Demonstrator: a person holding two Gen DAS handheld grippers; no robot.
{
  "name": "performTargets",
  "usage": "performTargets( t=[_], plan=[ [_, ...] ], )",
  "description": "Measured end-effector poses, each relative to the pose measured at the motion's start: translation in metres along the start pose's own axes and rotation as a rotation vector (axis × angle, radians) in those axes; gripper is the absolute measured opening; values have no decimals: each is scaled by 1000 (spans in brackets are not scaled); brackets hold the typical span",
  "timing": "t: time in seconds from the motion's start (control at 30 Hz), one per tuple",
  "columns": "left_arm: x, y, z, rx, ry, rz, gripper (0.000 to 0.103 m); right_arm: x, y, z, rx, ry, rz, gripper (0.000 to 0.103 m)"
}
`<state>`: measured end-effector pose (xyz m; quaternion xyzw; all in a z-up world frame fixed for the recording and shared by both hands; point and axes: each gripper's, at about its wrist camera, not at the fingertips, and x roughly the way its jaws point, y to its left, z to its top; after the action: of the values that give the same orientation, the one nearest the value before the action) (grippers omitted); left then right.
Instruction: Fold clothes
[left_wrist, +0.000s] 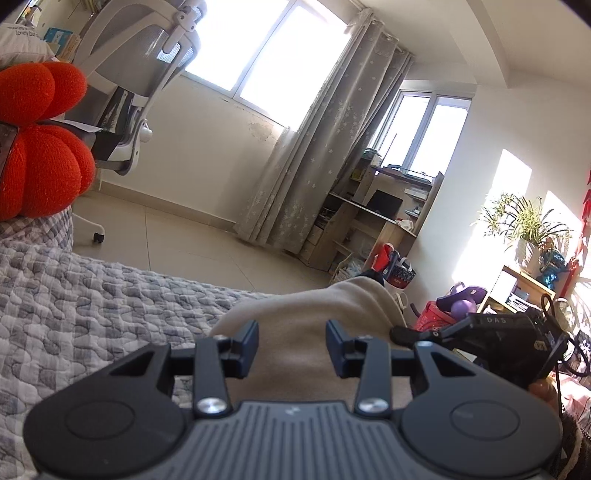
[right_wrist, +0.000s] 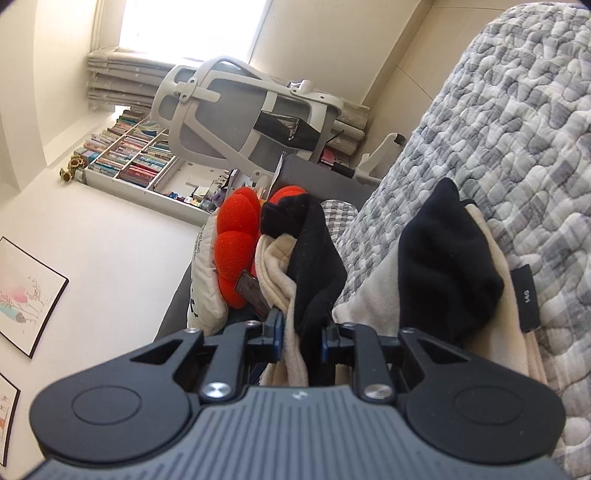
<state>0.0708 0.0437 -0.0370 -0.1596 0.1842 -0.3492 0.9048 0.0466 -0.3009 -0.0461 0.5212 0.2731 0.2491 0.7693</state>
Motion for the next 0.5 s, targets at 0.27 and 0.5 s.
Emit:
performTargets(
  t=[0.27,0.5],
  plan=[
    [30,-16,-2,54,18,-69,39,-20,-19,15,117,-23,-31,22],
    [45,-25,-11,91,46,-92,39,-21,-47,19,214,0,-96,22]
  ],
)
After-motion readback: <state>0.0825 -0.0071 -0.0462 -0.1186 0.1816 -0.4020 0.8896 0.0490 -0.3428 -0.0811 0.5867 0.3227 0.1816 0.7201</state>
